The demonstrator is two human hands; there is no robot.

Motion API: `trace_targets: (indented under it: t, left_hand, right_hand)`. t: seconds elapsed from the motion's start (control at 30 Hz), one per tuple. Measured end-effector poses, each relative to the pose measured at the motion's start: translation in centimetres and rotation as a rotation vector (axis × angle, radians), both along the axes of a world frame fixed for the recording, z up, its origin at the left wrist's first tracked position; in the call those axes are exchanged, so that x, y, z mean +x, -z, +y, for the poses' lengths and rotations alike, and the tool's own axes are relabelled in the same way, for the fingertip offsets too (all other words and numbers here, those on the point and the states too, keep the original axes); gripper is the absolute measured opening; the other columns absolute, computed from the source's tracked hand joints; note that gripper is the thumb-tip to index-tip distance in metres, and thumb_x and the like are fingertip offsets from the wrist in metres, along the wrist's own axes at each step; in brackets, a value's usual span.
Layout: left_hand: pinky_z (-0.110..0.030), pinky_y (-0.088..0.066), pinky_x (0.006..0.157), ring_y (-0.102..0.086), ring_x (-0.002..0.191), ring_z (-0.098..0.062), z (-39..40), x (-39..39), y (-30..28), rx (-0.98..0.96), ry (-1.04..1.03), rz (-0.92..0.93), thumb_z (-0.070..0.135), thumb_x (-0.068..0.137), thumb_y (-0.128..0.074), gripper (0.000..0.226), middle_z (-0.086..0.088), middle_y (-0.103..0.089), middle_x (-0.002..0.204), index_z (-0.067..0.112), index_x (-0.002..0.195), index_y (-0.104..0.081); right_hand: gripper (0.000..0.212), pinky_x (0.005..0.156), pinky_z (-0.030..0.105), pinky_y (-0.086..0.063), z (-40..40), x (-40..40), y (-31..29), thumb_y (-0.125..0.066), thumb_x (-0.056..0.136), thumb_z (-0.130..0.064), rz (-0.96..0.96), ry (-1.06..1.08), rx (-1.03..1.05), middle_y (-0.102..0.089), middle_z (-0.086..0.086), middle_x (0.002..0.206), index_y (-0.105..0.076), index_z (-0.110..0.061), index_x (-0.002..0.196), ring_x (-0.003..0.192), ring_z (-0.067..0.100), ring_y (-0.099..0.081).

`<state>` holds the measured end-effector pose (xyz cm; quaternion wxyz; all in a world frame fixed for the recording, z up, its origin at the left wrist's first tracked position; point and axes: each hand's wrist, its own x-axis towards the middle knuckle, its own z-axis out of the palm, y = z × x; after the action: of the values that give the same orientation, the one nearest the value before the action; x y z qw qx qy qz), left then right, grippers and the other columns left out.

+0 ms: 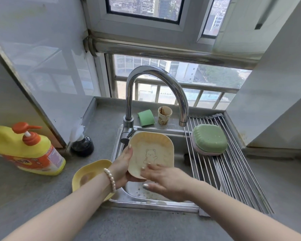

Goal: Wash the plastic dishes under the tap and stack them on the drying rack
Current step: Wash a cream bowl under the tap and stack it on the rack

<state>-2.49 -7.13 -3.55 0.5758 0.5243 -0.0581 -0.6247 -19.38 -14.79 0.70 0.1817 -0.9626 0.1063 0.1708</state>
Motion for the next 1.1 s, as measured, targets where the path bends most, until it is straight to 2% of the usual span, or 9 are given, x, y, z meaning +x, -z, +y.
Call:
trace_targets:
  t: [0.13, 0.27, 0.47, 0.57, 0.63, 0.73, 0.83, 1.0, 1.1]
  left_hand:
    - [-0.053, -0.057, 0.061, -0.066, 0.094, -0.037, -0.2, -0.7, -0.5, 0.038, 0.007, -0.160, 0.048, 0.097, -0.031, 0.038, -0.012, -0.061, 0.119, 0.031, 0.129, -0.043]
    - [-0.054, -0.057, 0.069, -0.066, 0.098, -0.026, -0.7, -2.0, -0.7, -0.031, 0.082, -0.113, 0.050, 0.096, -0.033, 0.040, 0.001, -0.060, 0.125, 0.036, 0.131, -0.044]
    - [-0.036, -0.054, 0.082, -0.063, 0.107, -0.022, -1.0, -0.6, 0.3, -0.017, 0.011, -0.077, 0.056, 0.092, -0.035, 0.057, -0.009, -0.064, 0.121, 0.018, 0.132, -0.049]
    - [-0.047, -0.050, 0.093, -0.062, 0.108, -0.030, -1.4, 0.0, -0.2, -0.012, -0.066, -0.324, 0.044, 0.096, -0.038, 0.044, -0.014, -0.063, 0.120, 0.017, 0.129, -0.051]
    - [-0.041, -0.056, 0.078, -0.065, 0.097, -0.028, -1.3, 0.5, -0.7, -0.006, -0.045, -0.451, 0.040, 0.097, -0.038, 0.037, -0.013, -0.066, 0.113, 0.018, 0.121, -0.056]
    - [-0.037, -0.054, 0.067, -0.063, 0.080, -0.024, -1.0, 2.2, -1.2, 0.065, 0.046, -0.666, 0.041, 0.097, -0.039, 0.028, -0.008, -0.066, 0.092, 0.024, 0.095, -0.060]
    - [-0.035, -0.048, 0.069, -0.058, 0.077, -0.022, -1.0, 3.6, -1.6, 0.109, 0.287, -0.790, 0.039, 0.096, -0.045, 0.028, -0.008, -0.062, 0.087, 0.018, 0.097, -0.063]
    - [-0.034, -0.055, 0.052, -0.067, 0.072, -0.027, -1.6, 2.9, -2.7, 0.126, 0.178, -0.443, -0.001, 0.091, -0.051, 0.036, -0.012, -0.066, 0.099, 0.022, 0.118, -0.057]
    - [-0.044, -0.057, 0.067, -0.065, 0.081, -0.034, -1.6, 1.5, -2.6, 0.047, -0.148, -0.229, -0.009, 0.081, -0.054, 0.046, -0.017, -0.064, 0.101, 0.011, 0.123, -0.054]
  right_hand:
    - [0.112, 0.119, 0.037, 0.004, -2.3, 0.6, 0.7, 0.014, 0.069, -0.076, 0.020, 0.157, -0.363, -0.009, 0.013, 0.159, -0.013, -0.003, 0.151, 0.147, 0.025, -0.003]
    - [0.106, 0.118, 0.037, 0.013, -1.3, 3.8, 2.2, 0.006, 0.071, -0.079, -0.058, 0.288, -0.100, 0.019, 0.009, 0.157, 0.010, -0.010, 0.151, 0.144, 0.018, 0.021]
    - [0.079, 0.119, 0.030, 0.008, 1.0, 4.6, 2.9, -0.025, 0.097, -0.057, -0.170, 0.164, 0.248, 0.014, 0.005, 0.159, 0.016, -0.015, 0.150, 0.145, 0.011, 0.015]
    - [0.072, 0.120, 0.029, -0.004, 1.5, 2.8, 2.9, -0.042, 0.099, -0.041, -0.171, 0.043, 0.218, -0.004, 0.002, 0.160, -0.002, -0.016, 0.154, 0.147, 0.012, -0.002]
    - [0.060, 0.116, 0.027, -0.022, 0.6, 1.5, 3.0, -0.050, 0.097, -0.033, -0.207, 0.036, 0.137, -0.028, 0.000, 0.155, -0.026, -0.018, 0.150, 0.142, 0.014, -0.025]
    - [0.031, 0.091, 0.034, -0.053, -1.5, -0.1, 3.9, -0.074, 0.078, -0.027, -0.406, -0.128, -0.096, -0.069, -0.004, 0.115, -0.070, -0.018, 0.108, 0.108, 0.015, -0.063]
    - [0.018, 0.091, 0.035, -0.053, -3.9, -1.1, 4.7, -0.064, 0.081, -0.035, -0.441, -0.194, -0.296, -0.072, -0.007, 0.098, -0.073, -0.020, 0.081, 0.094, 0.013, -0.068]
    - [0.012, 0.105, 0.044, -0.042, -4.7, -1.0, 5.5, -0.066, 0.075, -0.007, -0.565, -0.080, -0.618, -0.074, 0.005, 0.089, -0.076, -0.011, 0.082, 0.096, 0.021, -0.069]
    - [0.015, 0.074, 0.032, -0.058, -3.3, -0.3, 5.9, -0.073, 0.059, -0.002, -0.606, 0.012, -0.509, -0.066, -0.001, 0.065, -0.067, -0.015, 0.062, 0.063, 0.017, -0.066]
